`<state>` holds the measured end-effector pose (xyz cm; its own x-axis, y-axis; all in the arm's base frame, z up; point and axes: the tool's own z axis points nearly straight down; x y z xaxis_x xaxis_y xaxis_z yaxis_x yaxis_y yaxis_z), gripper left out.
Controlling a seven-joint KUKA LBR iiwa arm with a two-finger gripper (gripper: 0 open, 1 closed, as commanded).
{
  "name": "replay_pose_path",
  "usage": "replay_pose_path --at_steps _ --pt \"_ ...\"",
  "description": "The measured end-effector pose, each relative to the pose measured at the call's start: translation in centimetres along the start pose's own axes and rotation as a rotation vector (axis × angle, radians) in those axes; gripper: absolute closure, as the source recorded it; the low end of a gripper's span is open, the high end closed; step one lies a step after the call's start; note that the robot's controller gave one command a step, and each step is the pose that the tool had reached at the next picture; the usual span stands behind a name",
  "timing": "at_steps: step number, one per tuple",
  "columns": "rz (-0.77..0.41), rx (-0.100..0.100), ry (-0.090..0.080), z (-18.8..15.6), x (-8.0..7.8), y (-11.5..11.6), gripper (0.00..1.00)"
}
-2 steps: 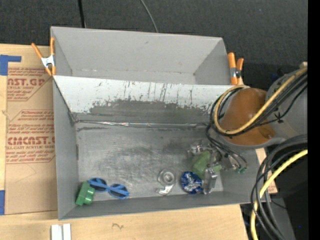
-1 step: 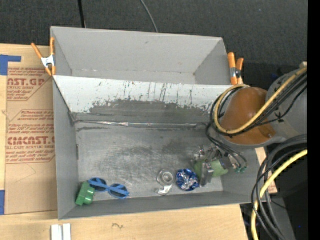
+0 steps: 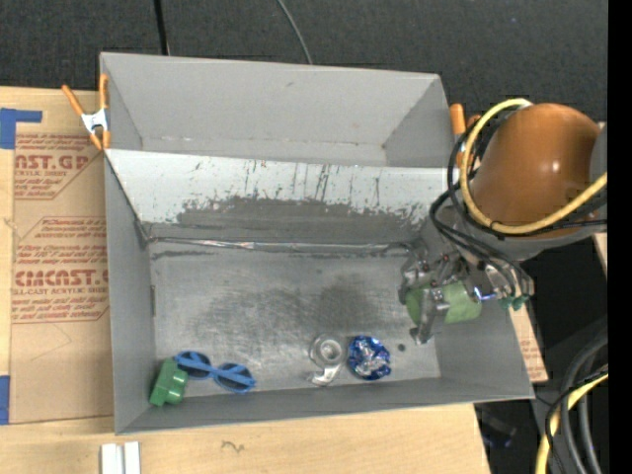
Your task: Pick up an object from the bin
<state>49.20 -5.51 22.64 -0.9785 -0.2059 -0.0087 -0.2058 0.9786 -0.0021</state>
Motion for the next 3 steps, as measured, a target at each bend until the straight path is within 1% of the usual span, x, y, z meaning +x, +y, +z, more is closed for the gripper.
replay_pose_path --at_steps 1,2,3 --pt "0.029 -0.005 0.013 8.3 -2.8 -0.1 1.00" --pt "0.017 0.001 -0.001 -0.8 -2.3 -0.4 1.00" --pt "0.025 0.003 -0.005 -9.9 -6.7 -2.8 1.00"
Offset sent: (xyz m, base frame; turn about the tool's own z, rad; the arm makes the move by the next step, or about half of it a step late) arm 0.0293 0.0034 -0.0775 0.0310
